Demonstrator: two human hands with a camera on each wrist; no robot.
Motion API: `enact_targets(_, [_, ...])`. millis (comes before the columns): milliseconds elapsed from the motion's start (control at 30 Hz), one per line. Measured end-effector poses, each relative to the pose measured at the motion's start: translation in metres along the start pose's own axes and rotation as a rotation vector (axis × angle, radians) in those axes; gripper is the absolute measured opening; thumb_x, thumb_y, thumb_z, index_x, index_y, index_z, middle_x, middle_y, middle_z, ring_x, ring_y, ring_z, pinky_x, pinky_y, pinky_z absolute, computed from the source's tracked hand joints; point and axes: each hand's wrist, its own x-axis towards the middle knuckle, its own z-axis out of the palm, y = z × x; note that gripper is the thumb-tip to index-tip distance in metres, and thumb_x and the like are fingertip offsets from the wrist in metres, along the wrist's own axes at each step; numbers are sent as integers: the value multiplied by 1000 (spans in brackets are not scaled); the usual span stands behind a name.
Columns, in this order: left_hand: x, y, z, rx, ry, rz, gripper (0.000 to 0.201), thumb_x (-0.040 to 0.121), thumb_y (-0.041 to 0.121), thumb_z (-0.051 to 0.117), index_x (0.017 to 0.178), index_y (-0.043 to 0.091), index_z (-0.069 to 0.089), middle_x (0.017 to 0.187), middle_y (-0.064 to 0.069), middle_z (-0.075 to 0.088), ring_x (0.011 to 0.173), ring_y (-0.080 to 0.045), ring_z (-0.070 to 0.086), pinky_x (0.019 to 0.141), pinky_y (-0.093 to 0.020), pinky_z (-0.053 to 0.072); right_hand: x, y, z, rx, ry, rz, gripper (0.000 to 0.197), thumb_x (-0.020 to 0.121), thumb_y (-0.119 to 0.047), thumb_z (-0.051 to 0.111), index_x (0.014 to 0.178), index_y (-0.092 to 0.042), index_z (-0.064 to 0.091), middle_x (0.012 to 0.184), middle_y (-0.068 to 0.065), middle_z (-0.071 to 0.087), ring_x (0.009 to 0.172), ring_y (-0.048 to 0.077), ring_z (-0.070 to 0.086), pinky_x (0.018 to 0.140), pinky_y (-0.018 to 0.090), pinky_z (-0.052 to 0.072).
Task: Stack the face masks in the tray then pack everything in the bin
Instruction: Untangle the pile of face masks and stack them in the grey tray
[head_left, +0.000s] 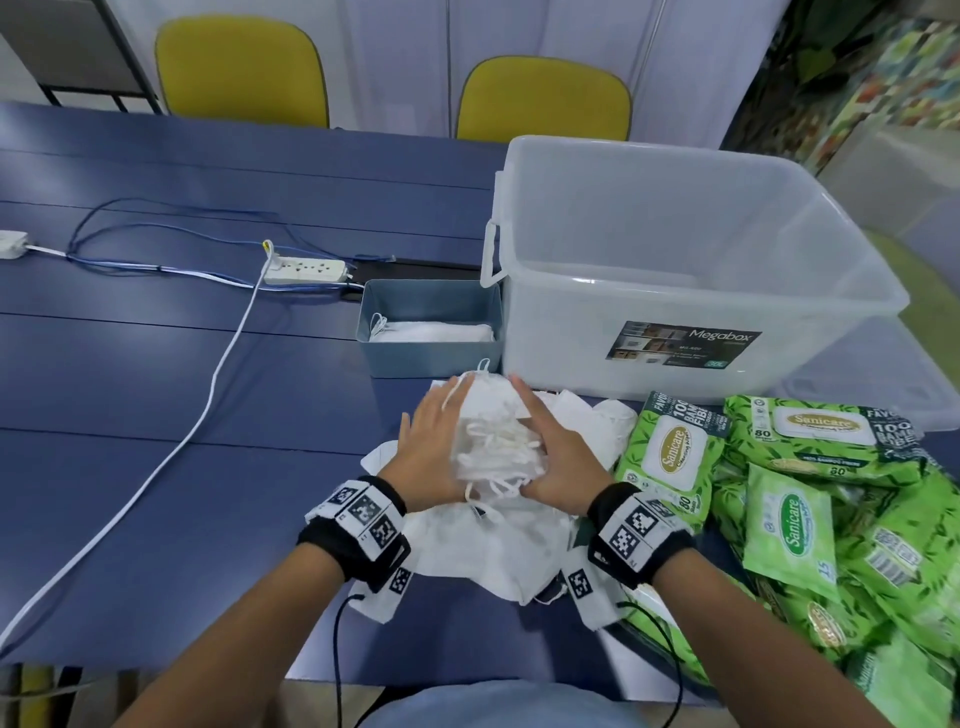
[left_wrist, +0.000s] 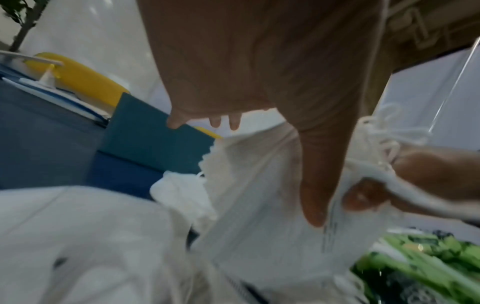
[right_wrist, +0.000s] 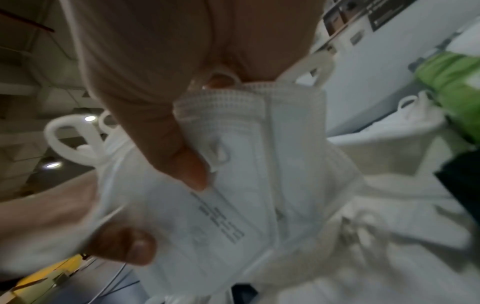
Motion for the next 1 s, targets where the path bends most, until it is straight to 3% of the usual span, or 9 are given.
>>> enact_targets(100, [0, -15, 21, 24, -164, -75, 132, 58, 55, 82, 147, 35, -14, 157, 11, -7, 146, -16, -10, 114, -60, -1, 4, 11, 8, -4, -12, 29, 100, 73, -9, 74, 140, -50, 12, 130, 9, 54, 122, 10, 47, 95, 14, 41])
enact_targets(233, [6, -42, 46, 67, -119, 12, 130, 52, 91, 52, 151, 19, 9, 157, 9, -3, 146, -25, 1, 114, -56, 18, 12, 29, 18, -180, -12, -49, 110, 65, -30, 81, 142, -53, 6, 136, 5, 48, 125, 22, 45, 108, 41, 36])
enact_targets(433, [9, -30, 47, 136, -50, 82, 116, 56, 76, 57, 148, 28, 5, 151, 14, 2, 145, -17, -2, 113, -50, -7, 15, 34, 12, -178, -10, -19, 135, 47, -58, 83, 144, -46, -12, 152, -3, 18, 134, 6, 19, 110, 26, 16])
enact_targets(533, [25, -41, 41, 79, 6, 56, 96, 56, 60, 70, 139, 29, 33, 140, 11, 36, 127, -16, 42, 107, -50, 35, 13, 37, 4, -171, -2, 34, 139, 52, -40, 90, 142, -45, -15, 150, 1, 21, 134, 14, 23, 110, 27, 19])
enact_targets(600, [27, -50, 44, -71, -22, 52, 84, 54, 51, 76, 128, 27, 45, 127, 5, 51, 115, -19, 53, 95, -43, 46, 8, 37, 6, -169, 28, 90, 136, 58, -29, 88, 136, -47, -21, 148, 4, 21, 136, 20, 24, 110, 27, 21])
enact_targets(700, [18, -45, 55, 50, -76, 121, 71, 59, 67, 70, 112, 21, 54, 110, 0, 54, 104, -20, 49, 94, -40, 42, 5, 32, 24, -115, 40, 151, 136, 50, -51, 82, 141, -43, -20, 152, 11, 11, 143, 24, 11, 117, 39, 17])
enact_targets(800, [18, -38, 59, 191, -48, 190, 72, 66, 74, 59, 116, 22, 55, 116, 0, 52, 107, -19, 43, 94, -34, 36, 9, 31, 31, -84, 77, 107, 135, 44, -74, 70, 145, -39, -13, 154, 11, 8, 145, 24, 5, 119, 46, 12])
enact_targets(933, [14, -46, 60, 255, -30, 165, 76, 62, 66, 62, 127, 29, 50, 123, 7, 48, 114, -18, 44, 97, -39, 36, 6, 30, 23, -266, -32, 92, 131, 56, -59, 83, 147, -41, -10, 155, 2, 4, 146, 23, -6, 118, 50, 2])
enact_targets(1000, [12, -39, 57, 242, -21, 188, 62, 65, 57, 61, 120, 29, 54, 116, 6, 51, 107, -18, 47, 92, -38, 39, 7, 34, 25, -343, -23, 66, 120, 62, -52, 82, 151, -32, 4, 145, 6, 25, 139, 21, 16, 117, 49, 9])
